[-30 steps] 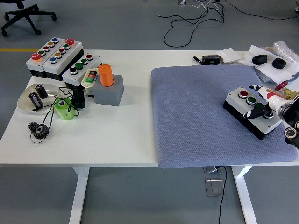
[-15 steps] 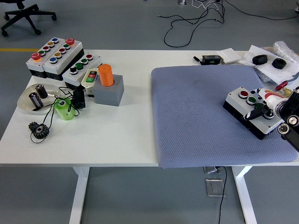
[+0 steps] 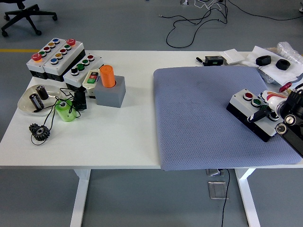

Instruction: Pick up the button,place it on the desk,press the button,press the button

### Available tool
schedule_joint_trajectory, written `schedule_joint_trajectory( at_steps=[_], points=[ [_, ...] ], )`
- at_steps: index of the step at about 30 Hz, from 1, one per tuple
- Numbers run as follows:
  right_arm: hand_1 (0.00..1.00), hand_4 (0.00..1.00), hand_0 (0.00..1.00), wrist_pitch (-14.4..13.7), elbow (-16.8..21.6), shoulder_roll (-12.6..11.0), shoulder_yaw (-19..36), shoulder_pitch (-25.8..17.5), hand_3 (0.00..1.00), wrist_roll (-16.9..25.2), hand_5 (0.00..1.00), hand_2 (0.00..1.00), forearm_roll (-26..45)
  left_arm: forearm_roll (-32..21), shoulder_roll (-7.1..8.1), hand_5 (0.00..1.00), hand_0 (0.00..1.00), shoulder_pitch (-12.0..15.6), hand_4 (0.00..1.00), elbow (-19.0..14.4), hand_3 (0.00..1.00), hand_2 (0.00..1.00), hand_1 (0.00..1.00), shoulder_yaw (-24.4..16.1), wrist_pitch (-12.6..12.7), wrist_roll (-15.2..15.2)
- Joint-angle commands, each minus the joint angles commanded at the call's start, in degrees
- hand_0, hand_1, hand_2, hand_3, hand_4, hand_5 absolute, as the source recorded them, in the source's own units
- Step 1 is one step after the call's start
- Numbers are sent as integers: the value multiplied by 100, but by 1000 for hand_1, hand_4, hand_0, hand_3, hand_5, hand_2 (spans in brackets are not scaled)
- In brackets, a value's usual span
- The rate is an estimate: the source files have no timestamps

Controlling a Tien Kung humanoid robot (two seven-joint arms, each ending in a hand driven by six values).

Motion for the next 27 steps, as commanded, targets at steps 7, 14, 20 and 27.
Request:
schedule_joint_trajectory(
  at_steps=[7, 14, 20, 27],
  points=[
    [276, 936, 347, -113, -27, -45, -97, 1, 508, 0, 206, 306, 78, -1, 3, 968, 597, -2, 277, 1, 447, 482, 514, 18, 1, 6],
    [128, 671, 168, -153, -18, -100, -225, -54, 375, 0, 2, 212, -52, -26, -6, 973, 597, 18, 280, 3, 445, 483, 515, 58, 4, 8],
    [91, 701, 162, -386, 86, -180, -287, -96, 336, 0, 2, 173, -101, -52, -12, 969, 599, 44, 277, 8, 446, 483, 516, 108, 3, 10],
    [86, 756, 180, -504, 262, -327, -381, -150, 322, 87, 2, 167, 38, -52, -9, 968, 598, 57, 277, 9, 446, 484, 515, 119, 0, 10]
  ],
)
